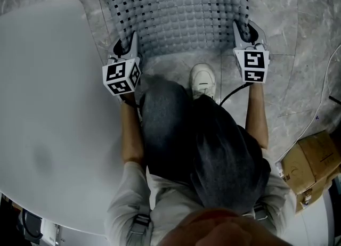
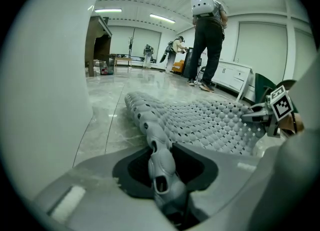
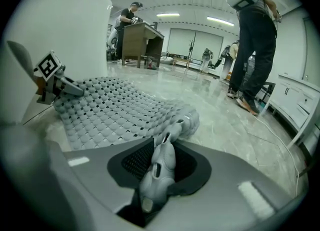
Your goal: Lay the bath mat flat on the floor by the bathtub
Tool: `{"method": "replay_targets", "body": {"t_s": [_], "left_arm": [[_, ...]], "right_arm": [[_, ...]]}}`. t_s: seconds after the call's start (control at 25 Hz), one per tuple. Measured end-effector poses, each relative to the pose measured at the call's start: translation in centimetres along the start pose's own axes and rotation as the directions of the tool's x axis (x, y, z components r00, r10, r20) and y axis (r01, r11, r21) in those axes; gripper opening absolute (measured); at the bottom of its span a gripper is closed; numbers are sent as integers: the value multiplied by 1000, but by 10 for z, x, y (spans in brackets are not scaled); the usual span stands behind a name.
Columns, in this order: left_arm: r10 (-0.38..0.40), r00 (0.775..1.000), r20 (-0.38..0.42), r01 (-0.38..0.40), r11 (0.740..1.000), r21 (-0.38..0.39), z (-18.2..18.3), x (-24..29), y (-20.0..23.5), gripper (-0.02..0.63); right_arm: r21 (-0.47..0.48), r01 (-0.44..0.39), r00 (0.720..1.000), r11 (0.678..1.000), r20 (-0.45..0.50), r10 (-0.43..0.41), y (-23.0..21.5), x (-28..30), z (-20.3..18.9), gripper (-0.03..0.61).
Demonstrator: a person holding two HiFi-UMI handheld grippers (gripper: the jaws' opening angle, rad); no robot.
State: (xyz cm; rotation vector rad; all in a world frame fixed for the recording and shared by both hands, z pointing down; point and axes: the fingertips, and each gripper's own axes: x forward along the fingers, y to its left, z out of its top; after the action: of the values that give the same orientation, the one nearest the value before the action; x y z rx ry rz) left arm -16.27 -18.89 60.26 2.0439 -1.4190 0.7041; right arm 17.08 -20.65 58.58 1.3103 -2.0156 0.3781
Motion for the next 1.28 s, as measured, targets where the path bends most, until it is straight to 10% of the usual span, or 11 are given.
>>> {"method": "replay_targets", "body": {"t_s": [1.28], "left_arm": [[-18, 1000, 16, 18, 1000, 2, 2, -2, 2, 156]], "right_arm": [[-122, 31, 996, 992, 84, -20, 22, -20, 41, 267]]}}
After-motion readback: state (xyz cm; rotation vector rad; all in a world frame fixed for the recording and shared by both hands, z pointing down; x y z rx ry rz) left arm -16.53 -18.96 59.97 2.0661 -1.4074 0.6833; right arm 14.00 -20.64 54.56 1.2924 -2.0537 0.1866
